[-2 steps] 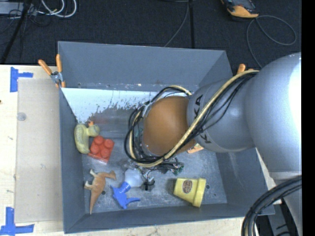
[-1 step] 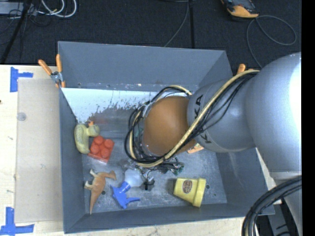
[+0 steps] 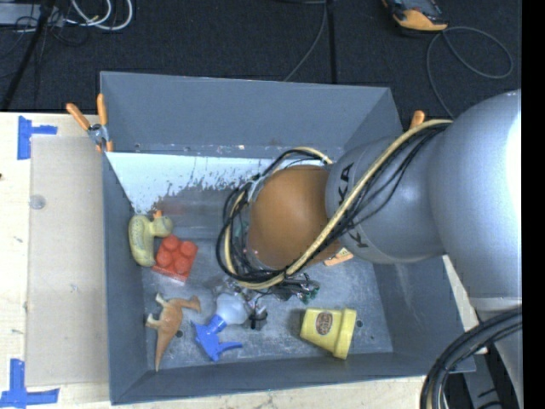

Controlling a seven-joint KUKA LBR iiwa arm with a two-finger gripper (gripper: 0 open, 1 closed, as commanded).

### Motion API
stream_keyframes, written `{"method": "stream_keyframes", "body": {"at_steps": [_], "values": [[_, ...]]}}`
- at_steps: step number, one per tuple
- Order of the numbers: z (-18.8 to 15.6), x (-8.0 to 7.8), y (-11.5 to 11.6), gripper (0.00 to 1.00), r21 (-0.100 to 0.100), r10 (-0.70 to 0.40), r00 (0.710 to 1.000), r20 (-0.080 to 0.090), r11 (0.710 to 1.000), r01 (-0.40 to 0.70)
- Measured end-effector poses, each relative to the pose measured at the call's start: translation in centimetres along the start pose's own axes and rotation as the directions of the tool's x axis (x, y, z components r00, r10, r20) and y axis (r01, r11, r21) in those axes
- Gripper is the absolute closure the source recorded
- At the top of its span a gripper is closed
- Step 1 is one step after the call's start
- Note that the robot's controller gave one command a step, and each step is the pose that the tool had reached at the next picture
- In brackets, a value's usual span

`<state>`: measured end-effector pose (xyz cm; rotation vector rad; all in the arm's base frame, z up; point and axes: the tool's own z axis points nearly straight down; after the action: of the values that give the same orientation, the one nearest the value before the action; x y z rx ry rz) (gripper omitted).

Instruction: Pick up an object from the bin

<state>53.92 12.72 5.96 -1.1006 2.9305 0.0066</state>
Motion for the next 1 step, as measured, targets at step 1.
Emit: {"method": "stream_keyframes", "body": {"at_steps": [1], "values": [[-1.73,0.26,0.14,1.00,-0.003,0.000,1.000,-0.009,1.000,0.000]]}}
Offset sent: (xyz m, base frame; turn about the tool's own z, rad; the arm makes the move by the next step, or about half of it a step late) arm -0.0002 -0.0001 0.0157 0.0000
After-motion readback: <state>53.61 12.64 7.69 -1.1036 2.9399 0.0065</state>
